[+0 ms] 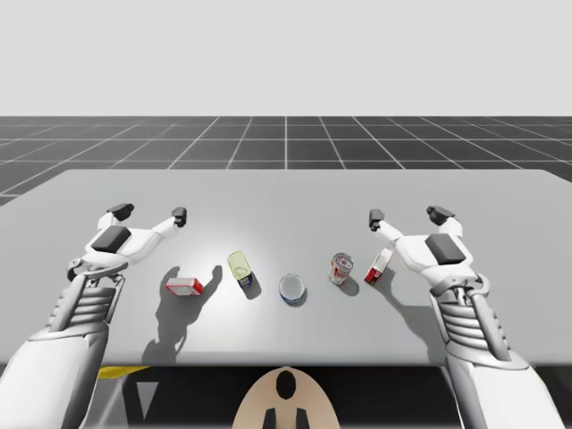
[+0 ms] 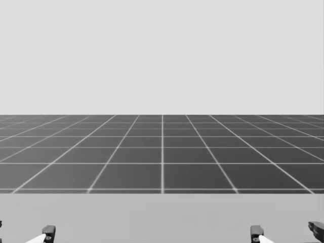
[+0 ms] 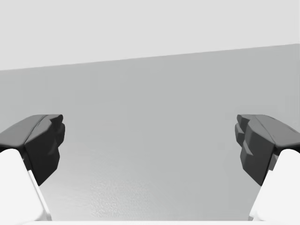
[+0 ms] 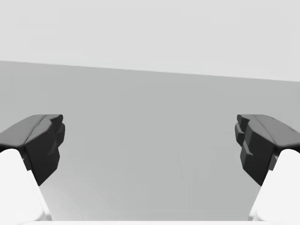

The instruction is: Pick up the potted meat can and lift it.

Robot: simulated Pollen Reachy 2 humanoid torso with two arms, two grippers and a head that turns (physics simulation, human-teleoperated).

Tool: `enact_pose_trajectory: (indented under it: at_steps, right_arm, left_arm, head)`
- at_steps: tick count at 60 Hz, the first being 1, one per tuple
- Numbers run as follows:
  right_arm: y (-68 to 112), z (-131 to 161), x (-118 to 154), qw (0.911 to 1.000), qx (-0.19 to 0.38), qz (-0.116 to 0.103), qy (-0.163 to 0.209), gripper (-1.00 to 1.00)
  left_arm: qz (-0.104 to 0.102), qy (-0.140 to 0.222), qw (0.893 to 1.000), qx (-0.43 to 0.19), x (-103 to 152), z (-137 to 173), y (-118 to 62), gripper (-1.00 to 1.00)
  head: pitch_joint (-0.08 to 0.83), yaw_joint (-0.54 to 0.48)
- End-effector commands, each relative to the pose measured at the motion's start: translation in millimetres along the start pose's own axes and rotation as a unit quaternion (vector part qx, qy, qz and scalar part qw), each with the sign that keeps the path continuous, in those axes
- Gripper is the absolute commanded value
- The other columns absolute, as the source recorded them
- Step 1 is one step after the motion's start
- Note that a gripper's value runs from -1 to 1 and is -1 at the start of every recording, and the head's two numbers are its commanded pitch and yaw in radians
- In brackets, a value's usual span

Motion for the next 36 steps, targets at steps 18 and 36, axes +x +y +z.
enact_pose_trajectory:
  at_steps: [18, 36]
  right_arm:
    - [0.5, 0.7, 1.7, 0.9998, -0.019, 0.006, -0.006, -1.00]
    - [0.1, 0.1, 2.0, 0.9998, -0.019, 0.006, -0.010, -1.00]
  left_arm:
    - [0.002, -0.001, 1.000, 0.000, 1.2, 0.1, 0.4, -1.00]
    - [-0.002, -0.001, 1.000, -0.001, 1.2, -0.3, 0.5, -1.00]
  head:
    - [0.103, 0.00]
    - [0.390, 0.00]
